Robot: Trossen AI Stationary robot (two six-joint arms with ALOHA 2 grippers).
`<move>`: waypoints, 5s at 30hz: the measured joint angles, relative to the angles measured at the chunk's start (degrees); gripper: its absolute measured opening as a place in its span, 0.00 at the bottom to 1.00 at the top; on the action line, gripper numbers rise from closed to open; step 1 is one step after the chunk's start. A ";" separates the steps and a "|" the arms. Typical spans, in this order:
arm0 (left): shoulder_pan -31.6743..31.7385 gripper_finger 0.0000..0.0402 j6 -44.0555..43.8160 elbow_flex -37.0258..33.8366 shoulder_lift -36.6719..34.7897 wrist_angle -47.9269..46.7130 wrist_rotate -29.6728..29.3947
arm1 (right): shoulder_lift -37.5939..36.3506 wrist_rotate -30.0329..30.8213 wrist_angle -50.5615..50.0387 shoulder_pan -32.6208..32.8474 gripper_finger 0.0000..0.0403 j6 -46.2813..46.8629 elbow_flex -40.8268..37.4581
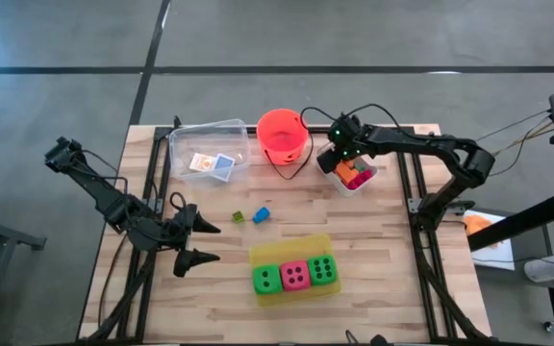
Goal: Pick & Place Toys
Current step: Put the light blue game piece into the white bin, then put the light green game piece into the white bin
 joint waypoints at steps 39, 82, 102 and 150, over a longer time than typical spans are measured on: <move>2.17 0.98 1.30 0.31 0.57 2.64 -13.16 | -3.60 3.12 -16.91 6.14 0.70 -2.31 10.17; 31.54 0.98 15.54 2.99 23.72 -7.21 10.06 | -15.18 2.91 13.69 31.26 0.70 -5.89 -9.60; 31.71 0.98 15.04 2.91 36.57 -9.42 9.20 | -15.13 2.91 10.33 31.34 0.70 -6.08 -9.60; 36.15 0.30 14.94 -0.85 39.25 -3.91 17.60 | -15.10 2.87 10.33 31.34 0.70 -6.11 -9.60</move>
